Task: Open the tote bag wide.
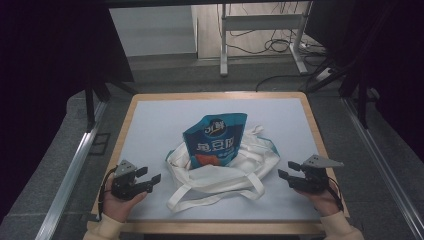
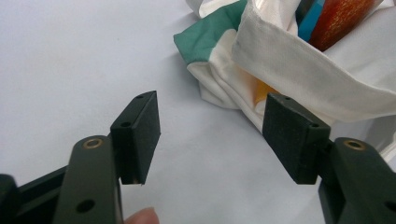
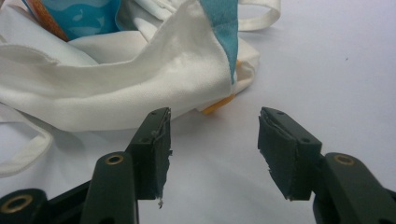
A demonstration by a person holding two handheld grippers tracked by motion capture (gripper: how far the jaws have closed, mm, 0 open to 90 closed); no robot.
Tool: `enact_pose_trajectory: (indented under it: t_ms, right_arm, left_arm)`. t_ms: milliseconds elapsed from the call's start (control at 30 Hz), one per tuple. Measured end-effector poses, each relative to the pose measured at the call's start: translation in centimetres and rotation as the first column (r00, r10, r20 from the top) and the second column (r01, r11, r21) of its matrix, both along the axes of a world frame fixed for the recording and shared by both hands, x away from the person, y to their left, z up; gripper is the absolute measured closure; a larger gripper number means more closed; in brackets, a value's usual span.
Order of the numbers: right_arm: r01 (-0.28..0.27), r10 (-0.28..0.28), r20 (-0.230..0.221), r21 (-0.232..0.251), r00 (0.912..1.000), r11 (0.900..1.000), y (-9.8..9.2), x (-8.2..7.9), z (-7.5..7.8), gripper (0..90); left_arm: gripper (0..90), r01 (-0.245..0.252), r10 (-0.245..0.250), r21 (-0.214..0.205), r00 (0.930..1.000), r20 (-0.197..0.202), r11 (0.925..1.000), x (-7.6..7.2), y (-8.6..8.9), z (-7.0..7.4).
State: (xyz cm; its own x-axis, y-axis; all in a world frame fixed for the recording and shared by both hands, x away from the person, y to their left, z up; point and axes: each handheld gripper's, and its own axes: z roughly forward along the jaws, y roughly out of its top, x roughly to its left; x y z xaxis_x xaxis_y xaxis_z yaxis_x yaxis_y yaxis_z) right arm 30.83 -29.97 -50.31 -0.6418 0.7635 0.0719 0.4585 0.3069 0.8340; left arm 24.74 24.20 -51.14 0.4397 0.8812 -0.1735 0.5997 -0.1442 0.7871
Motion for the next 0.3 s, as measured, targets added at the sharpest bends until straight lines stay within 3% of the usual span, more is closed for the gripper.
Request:
enact_pose_trajectory:
  t_ms: [300]
  right_arm:
    - [0.005, -0.005, 0.002, -0.025, 1.0000, 0.9997, 0.39, 0.22, -0.30, 38.5]
  left_arm:
    - [32.4, -0.007, 0.006, 0.021, 1.0000, 0.005, 0.9998, 0.46, -0.04, -0.33]
